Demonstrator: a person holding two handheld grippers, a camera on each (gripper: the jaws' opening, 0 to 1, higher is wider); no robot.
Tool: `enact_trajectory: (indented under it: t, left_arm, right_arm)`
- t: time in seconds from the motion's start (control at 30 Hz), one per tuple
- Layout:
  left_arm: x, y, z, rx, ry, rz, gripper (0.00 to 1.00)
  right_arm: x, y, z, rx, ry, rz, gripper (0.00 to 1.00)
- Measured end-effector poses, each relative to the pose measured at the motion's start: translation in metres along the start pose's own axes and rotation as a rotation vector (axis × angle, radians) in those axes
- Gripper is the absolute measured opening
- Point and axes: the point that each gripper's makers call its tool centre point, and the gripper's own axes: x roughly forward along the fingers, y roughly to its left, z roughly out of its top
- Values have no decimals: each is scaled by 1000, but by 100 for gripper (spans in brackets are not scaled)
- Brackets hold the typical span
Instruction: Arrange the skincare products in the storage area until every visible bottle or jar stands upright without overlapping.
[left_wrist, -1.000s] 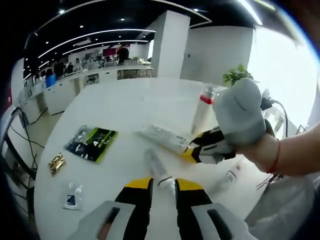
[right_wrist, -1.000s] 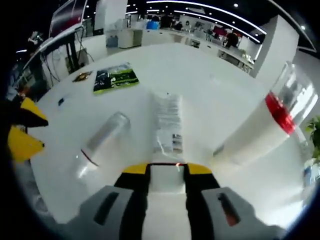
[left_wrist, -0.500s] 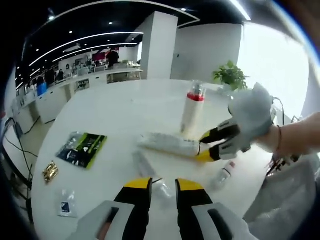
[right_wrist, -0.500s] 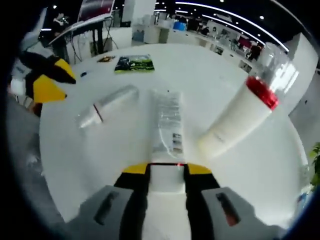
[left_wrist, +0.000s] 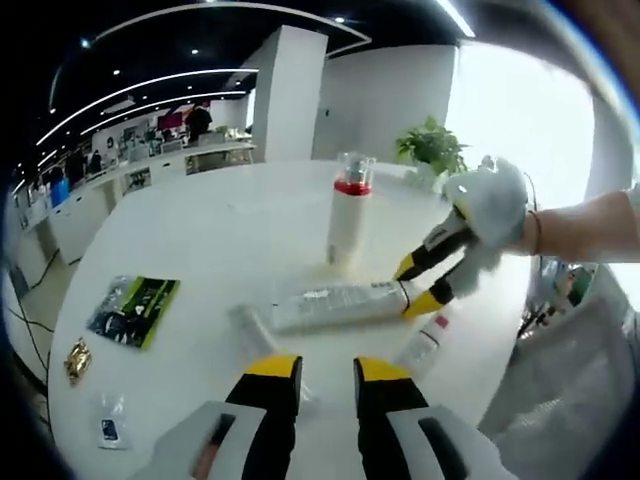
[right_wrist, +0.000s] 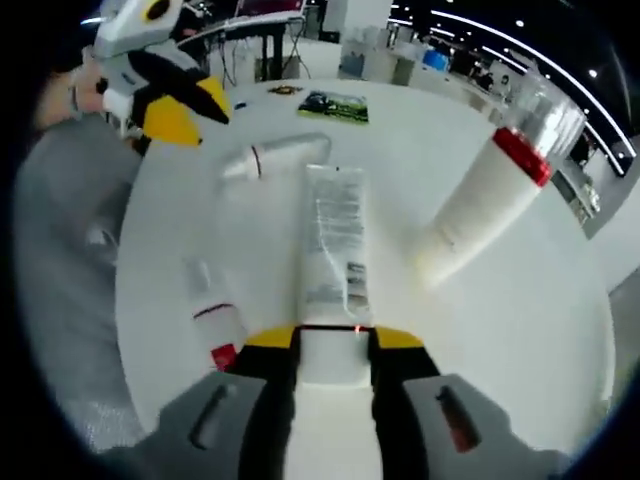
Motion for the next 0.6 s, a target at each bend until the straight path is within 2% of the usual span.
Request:
enact_trajectory:
  t: [0.33,0.6]
  left_arm:
    - [5,-6,-6,-2,8,-30,22]
    - [14,-15,-23,54,80,-44,22]
  right_arm:
    - [-3,5,-11,-205,24,131,28]
    - [-7,8,-17,-228,-2,213,28]
